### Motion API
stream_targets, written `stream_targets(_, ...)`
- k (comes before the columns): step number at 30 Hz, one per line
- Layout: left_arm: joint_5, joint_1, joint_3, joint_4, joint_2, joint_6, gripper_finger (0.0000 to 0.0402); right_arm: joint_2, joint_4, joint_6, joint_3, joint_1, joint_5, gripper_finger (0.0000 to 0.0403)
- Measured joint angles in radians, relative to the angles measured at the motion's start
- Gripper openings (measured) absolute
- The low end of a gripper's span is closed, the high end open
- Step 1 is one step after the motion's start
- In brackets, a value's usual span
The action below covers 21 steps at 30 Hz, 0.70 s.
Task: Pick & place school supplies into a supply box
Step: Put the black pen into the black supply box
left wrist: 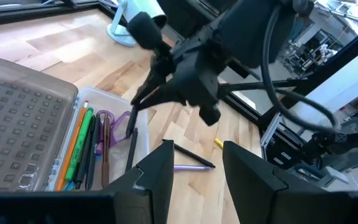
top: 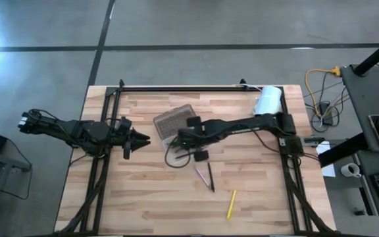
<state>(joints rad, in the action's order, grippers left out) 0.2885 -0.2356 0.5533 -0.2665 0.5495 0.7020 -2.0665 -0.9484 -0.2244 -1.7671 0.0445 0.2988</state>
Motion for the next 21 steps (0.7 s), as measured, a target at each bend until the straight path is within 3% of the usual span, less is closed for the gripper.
stream_targets(10, 0.000, 0.000, 0.000, 0.001, 0.000, 0.041, 0.0122, -0.192, -0.137, -0.249, -0.257, -0.008, -0.015, 0.0018)
stream_targets(21, 0.002, 0.000, 0.000, 0.001, 0.000, 0.046, 0.0122, -0.310, -0.175, -0.355, -0.380, -0.014, -0.042, 0.0020)
